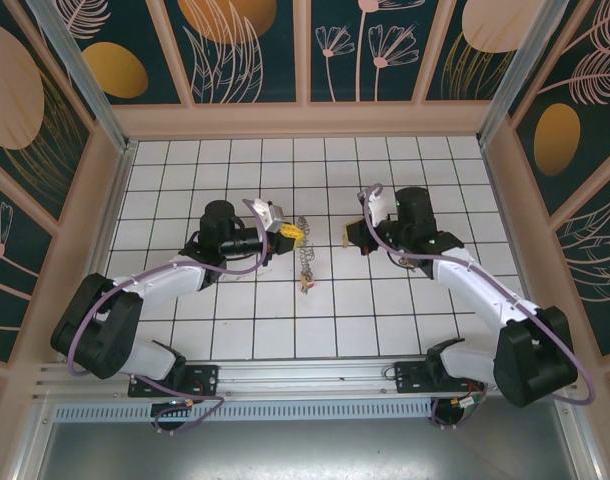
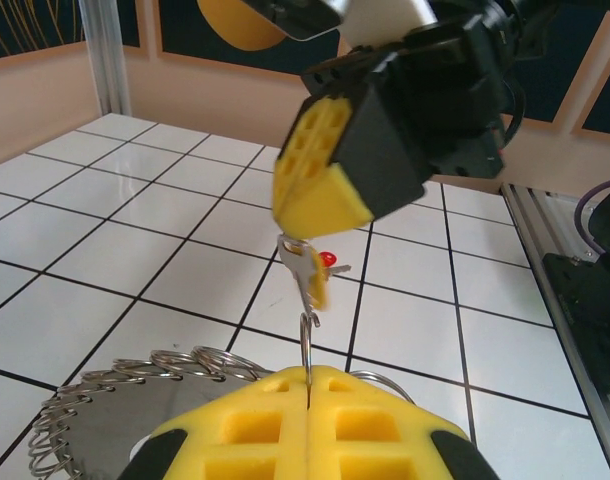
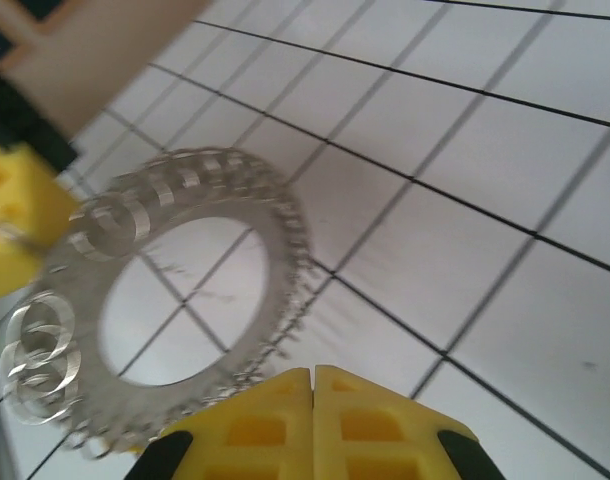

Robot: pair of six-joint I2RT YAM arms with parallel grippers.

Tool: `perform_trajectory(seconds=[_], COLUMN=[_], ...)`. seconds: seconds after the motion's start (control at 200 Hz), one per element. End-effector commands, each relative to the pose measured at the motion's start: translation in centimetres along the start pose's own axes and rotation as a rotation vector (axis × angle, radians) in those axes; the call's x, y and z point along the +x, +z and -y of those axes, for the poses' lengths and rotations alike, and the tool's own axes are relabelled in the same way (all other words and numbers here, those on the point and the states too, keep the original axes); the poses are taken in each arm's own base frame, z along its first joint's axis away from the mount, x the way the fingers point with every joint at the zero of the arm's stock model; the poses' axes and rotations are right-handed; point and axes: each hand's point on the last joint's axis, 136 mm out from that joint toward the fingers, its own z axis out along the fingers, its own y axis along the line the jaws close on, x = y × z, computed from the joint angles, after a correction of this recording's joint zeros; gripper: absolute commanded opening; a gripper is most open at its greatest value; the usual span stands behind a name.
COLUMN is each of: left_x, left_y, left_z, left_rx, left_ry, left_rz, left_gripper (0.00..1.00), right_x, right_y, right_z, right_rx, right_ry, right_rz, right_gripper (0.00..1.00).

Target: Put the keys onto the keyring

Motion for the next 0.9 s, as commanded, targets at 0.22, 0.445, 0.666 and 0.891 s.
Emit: perform_trajectory(seconds=[0.22, 0.445, 0.666, 0.891], left_x=[-2.8, -2.7, -2.7, -2.7], left_y=[0.0, 0.3, 0.4, 0.6], left_z=[1.4, 1.6, 1.7, 1.8], left_rx=[0.079, 0.104, 0.121, 0.133], left_ry=[0.088, 0.078, 0.07, 0.06], left_rz=[0.048, 0.047, 0.049, 0.049], left_gripper=[0.0, 0.0, 0.0, 0.0], right_x=[-3.1, -3.9, -4.1, -5.4], right_y=[-1.9, -1.6, -1.2, -0.4], right_z=[-6.1, -6.7, -7.0, -8.6], right_rx=[-0.295, -0.341, -0.339, -0.358], right_ry=[-0.179, -0.17, -0.197, -0.253], right_rz=[0.138, 0.128, 0.135, 0.171], right_gripper=[0.0, 0.0, 0.0, 0.0])
